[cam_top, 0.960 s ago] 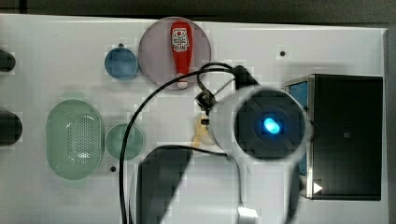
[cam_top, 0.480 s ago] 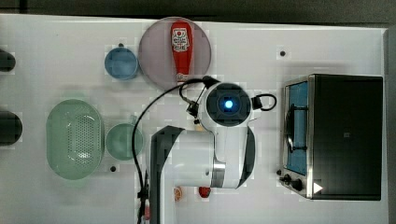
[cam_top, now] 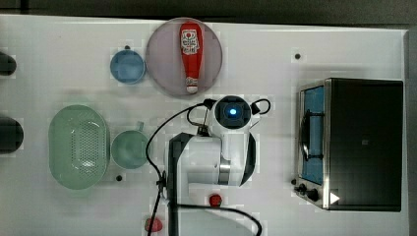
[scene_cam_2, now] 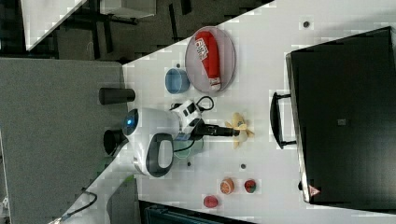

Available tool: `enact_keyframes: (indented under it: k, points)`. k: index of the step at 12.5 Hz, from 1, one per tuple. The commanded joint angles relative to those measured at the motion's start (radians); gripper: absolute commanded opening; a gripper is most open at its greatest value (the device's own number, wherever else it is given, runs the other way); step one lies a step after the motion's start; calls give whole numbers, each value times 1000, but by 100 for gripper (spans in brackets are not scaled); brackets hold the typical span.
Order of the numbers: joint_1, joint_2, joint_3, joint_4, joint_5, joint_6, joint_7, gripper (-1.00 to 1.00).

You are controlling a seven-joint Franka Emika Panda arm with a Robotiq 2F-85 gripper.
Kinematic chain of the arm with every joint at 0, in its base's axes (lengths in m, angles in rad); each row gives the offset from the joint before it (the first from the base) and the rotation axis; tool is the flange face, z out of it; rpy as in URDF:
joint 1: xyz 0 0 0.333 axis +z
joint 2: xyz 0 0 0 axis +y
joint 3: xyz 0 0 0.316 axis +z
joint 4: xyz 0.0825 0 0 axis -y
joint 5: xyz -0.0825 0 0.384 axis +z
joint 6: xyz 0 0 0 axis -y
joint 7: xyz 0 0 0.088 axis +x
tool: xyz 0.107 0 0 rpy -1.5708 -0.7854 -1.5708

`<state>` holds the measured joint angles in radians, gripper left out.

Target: Pick Banana and place it in mug.

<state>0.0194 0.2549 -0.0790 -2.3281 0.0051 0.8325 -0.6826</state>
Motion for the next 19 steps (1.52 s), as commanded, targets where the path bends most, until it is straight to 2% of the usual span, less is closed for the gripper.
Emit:
enact_keyframes:
  k: [1,3,6,7,8,9,11,13,17,19]
  points:
    - [3,60,15,5,-3,59,-66,100]
    - [2,107,15,4,-3,143,-65,100]
    - [1,155,19,0,-3,167,-66,99]
    - [1,154,20,-4,-3,168,-65,79]
    - [1,154,20,-4,-2,170,-65,53]
    - [1,153,20,-5,-2,171,-65,18]
    - [0,141,20,-2,-1,173,-66,-30]
    - [-2,101,17,6,1,171,-65,-30]
    - [-3,-92,18,16,1,142,-54,-30]
    - [1,-193,22,41,1,12,-54,-30]
